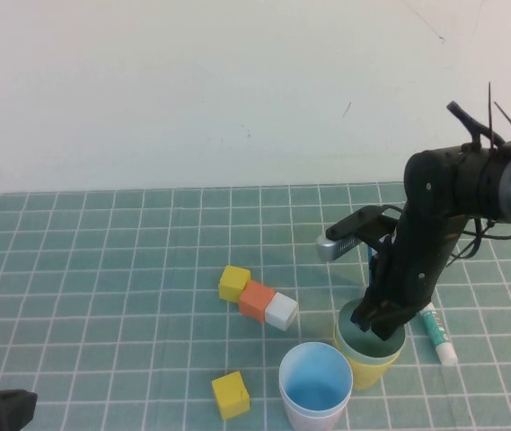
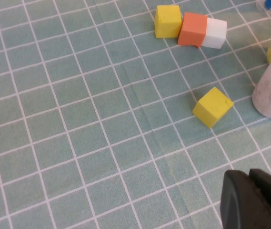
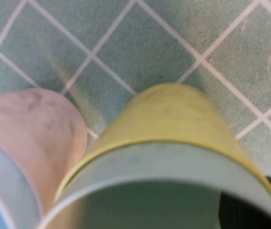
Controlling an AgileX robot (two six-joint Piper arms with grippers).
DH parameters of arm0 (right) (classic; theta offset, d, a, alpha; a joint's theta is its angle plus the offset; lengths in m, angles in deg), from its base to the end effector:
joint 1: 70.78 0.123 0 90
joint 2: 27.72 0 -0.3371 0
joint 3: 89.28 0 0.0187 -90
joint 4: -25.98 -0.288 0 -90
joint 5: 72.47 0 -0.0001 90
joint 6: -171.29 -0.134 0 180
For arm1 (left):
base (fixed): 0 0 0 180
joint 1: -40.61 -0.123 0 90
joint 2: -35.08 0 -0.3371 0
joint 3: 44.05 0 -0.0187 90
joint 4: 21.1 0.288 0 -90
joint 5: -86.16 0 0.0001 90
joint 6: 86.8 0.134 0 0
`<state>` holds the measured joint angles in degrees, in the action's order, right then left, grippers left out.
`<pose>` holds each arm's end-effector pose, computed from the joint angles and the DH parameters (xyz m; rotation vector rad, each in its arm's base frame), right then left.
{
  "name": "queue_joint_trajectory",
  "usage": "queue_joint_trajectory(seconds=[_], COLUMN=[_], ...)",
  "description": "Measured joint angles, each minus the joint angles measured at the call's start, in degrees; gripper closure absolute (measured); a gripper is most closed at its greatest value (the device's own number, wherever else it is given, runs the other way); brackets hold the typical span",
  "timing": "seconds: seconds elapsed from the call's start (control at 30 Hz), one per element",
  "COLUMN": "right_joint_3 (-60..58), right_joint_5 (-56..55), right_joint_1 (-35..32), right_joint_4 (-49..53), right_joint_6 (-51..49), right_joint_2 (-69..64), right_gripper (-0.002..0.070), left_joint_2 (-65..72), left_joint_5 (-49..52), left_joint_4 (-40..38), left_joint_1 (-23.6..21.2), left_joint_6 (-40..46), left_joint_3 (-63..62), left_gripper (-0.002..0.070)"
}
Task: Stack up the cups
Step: Pick up the yellow cup, then place the yellow cup on the blue cup
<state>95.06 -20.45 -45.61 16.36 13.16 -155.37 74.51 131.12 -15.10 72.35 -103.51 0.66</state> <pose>0.4165 0.2152 0.1150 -1.0811 2.8594 0.2125 0.1141 -0.0590 0.3010 0.3405 2.2437 -0.3299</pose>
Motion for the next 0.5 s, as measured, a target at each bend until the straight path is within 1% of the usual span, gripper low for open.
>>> queue_joint_trajectory(seconds=[0.03,0.1,0.2,0.33,0.5], right_joint_3=[0.0,0.0,0.0,0.0,0.0], right_joint_5=[0.13,1.03,3.61,9.96,14.25], right_joint_1=[0.0,0.0,0.0,0.0,0.51], right_joint_4=[0.0,0.32,2.48,6.97,6.96], right_joint_6=[0.33,0.74,0.95,1.16,4.2], right_joint_2=[0.59,2.23,6.24,13.9,24.08], right_gripper=[0.0626,0.0643,0.0644,0.0645,0.0645], left_joint_2=[0.0,0.0,0.0,0.0,0.0], left_joint_5=[0.0,0.0,0.11,0.11,0.11], left_joint_4=[0.0,0.0,0.0,0.0,0.0], left_joint_1=[0.0,0.0,0.0,0.0,0.0], left_joint_6=[0.0,0.0,0.0,0.0,0.0], left_joint_3=[0.0,0.0,0.0,0.0,0.0], left_gripper=[0.0677,0.0677,0.0677,0.0677,0.0677])
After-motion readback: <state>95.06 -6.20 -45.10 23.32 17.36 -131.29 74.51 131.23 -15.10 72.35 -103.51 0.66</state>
